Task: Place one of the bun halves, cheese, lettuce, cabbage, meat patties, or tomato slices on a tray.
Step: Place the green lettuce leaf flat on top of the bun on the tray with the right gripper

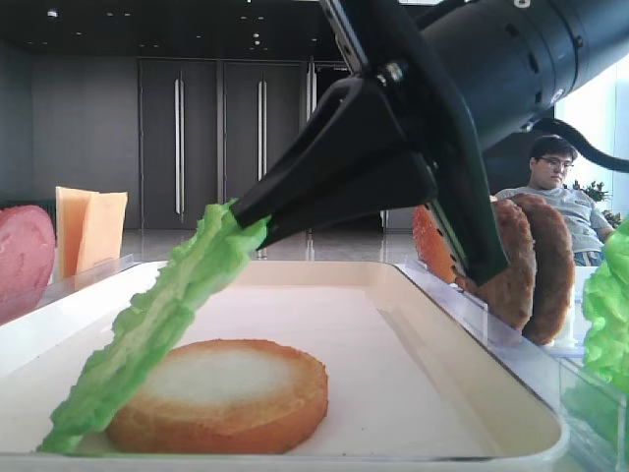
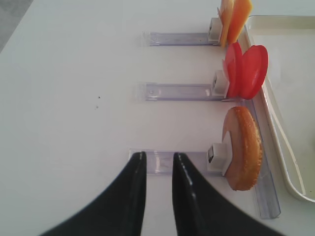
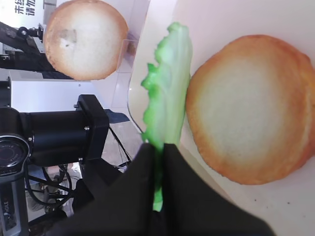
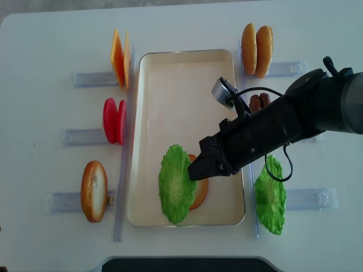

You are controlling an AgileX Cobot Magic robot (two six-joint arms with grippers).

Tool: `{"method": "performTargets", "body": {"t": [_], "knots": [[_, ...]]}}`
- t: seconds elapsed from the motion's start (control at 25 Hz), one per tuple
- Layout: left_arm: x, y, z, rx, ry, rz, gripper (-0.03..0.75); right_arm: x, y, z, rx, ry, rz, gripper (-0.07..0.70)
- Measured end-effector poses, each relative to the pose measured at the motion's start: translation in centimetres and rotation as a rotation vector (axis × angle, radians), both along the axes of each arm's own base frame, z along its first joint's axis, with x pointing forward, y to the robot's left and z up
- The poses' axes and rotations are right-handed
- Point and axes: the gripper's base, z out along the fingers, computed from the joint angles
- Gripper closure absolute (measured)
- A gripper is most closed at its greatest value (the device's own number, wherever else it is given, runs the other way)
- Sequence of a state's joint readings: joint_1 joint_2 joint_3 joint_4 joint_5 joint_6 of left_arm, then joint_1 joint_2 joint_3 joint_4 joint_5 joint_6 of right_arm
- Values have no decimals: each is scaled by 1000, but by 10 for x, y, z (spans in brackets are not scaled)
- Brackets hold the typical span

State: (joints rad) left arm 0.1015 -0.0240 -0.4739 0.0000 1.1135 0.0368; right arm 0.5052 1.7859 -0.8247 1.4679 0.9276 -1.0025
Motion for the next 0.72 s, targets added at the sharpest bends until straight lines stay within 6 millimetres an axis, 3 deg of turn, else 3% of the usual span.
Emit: {"method": "performTargets", "body": {"t": [0.72], "knots": [[0,0,0,0,0,0,575,8,-14,-4,-50,-12,-20,617]]}}
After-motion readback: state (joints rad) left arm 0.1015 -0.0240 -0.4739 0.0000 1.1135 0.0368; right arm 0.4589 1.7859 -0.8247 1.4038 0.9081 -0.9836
